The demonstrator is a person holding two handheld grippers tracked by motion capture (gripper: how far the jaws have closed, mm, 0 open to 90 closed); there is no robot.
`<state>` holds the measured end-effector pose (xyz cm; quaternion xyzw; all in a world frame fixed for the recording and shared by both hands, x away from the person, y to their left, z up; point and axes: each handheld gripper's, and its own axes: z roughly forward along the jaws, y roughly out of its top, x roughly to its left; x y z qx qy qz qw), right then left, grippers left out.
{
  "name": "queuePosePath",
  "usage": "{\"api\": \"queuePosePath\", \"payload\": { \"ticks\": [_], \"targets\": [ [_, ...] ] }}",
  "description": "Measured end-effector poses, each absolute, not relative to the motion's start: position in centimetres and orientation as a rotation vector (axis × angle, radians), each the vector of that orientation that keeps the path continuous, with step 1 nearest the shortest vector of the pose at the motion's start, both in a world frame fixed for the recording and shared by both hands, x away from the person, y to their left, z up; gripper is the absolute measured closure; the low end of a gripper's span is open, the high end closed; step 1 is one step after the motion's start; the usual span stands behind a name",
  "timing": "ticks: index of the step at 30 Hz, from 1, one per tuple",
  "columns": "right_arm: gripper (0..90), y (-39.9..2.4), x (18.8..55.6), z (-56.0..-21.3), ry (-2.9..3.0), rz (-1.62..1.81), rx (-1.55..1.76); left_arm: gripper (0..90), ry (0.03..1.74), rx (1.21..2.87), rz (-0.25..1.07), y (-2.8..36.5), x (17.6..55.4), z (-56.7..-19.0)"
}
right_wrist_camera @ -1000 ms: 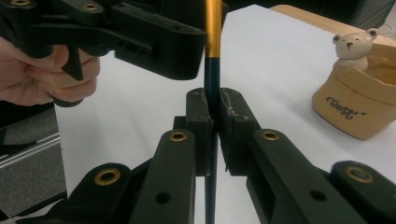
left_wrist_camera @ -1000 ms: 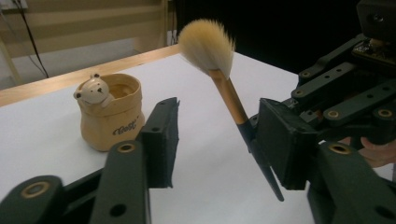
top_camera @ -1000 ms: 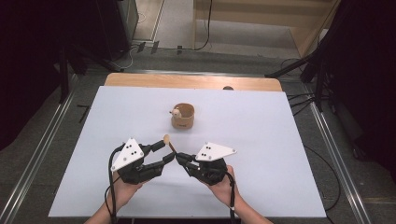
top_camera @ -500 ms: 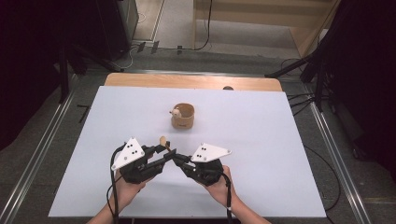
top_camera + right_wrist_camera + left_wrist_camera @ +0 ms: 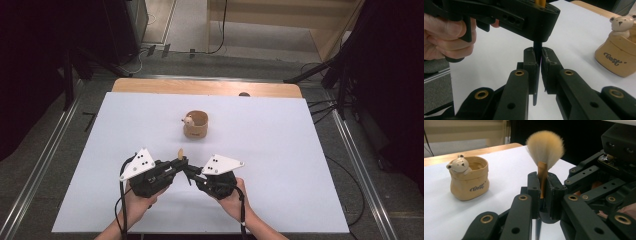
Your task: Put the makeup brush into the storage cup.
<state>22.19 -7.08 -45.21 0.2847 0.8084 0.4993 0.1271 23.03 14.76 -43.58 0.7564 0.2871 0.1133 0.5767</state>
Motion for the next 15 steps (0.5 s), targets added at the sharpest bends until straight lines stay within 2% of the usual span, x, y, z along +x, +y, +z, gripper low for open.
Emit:
{"api": "queuePosePath", "payload": {
  "ticks": [8,13,14,15],
  "targets": [
    [83.7,-7.10,22.24,-45.25,2.358,1.460,0.828,84.3,0.650,1.775,0.269,14.84,23.05,-43.65],
    [70.6,-7.41,22.23,-44.92,2.358,1.449,0.828,84.3,0.621,1.785,0.299,14.77,22.80,-43.42],
    [70.6,-7.41,22.23,-44.92,2.358,1.449,0.828,84.3,0.621,1.785,0.299,14.77,22.80,-43.42],
    [63.1,-7.57,22.25,-44.73,2.361,1.455,0.834,84.3,0.621,1.787,0.307,14.74,22.75,-43.38]
  ]
}}
